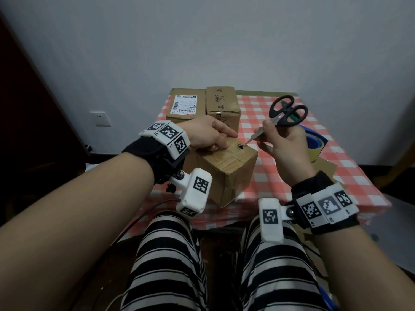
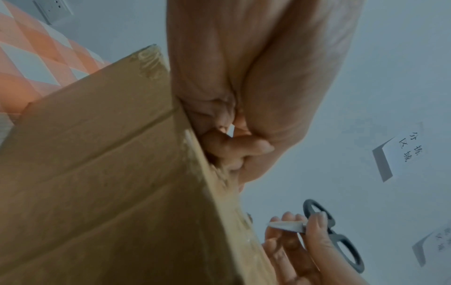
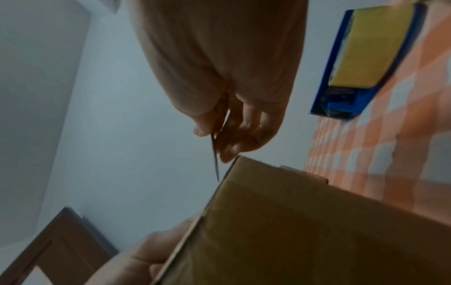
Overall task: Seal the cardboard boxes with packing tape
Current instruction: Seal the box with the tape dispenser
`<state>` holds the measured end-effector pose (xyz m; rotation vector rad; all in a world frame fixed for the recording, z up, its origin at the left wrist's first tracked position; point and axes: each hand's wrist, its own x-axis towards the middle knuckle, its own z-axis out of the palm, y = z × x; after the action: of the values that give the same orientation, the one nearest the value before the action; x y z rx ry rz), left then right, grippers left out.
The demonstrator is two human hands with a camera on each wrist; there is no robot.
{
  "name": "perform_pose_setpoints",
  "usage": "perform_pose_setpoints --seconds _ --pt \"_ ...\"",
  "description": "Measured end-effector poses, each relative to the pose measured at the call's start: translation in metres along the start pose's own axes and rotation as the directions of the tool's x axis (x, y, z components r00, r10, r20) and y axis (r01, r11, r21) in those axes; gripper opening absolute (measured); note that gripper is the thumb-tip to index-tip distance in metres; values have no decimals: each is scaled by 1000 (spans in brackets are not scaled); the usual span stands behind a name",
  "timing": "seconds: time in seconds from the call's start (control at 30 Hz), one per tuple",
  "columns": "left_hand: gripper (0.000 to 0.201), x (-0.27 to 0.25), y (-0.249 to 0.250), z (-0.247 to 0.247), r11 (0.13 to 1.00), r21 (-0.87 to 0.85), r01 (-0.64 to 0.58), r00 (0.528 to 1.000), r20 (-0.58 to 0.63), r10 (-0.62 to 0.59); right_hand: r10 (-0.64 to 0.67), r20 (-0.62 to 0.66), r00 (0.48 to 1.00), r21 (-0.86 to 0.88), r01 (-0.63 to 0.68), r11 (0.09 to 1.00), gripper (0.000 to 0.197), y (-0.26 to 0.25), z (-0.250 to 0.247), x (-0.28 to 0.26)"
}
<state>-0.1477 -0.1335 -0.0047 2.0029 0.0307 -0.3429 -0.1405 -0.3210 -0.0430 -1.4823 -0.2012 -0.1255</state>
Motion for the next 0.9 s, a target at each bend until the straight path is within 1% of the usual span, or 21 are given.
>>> perform_pose_setpoints --seconds 0.13,0.23,0.37,0.47,0.67,0.77,0.83,0.9 --pt "37 1 2 -2 999 -13 30 999 22 -30 -45 49 998 -121 50 991 15 1 -1 7" --pt "38 2 1 -2 999 -35 41 999 31 -40 -84 120 989 -218 109 970 14 2 -1 12" --pt "35 2 2 -2 997 -60 58 998 13 -57 -173 236 956 -346 249 905 15 -4 1 14" --pt "35 2 3 -1 995 -66 72 997 3 -72 -178 318 931 -388 299 872 12 -12 4 16" --pt "33 1 3 -1 994 -68 84 996 -1 -84 -111 388 915 -393 274 878 24 -22 9 19" --pt "32 1 3 0 994 -68 83 997 -2 -83 -79 416 906 -419 268 867 24 -25 12 19" --pt "32 1 4 0 994 -66 83 997 1 -83 -27 402 915 -422 212 881 22 -26 14 22" --pt "33 1 4 0 994 -64 84 996 -3 -85 51 375 926 -388 107 915 15 -24 15 27"
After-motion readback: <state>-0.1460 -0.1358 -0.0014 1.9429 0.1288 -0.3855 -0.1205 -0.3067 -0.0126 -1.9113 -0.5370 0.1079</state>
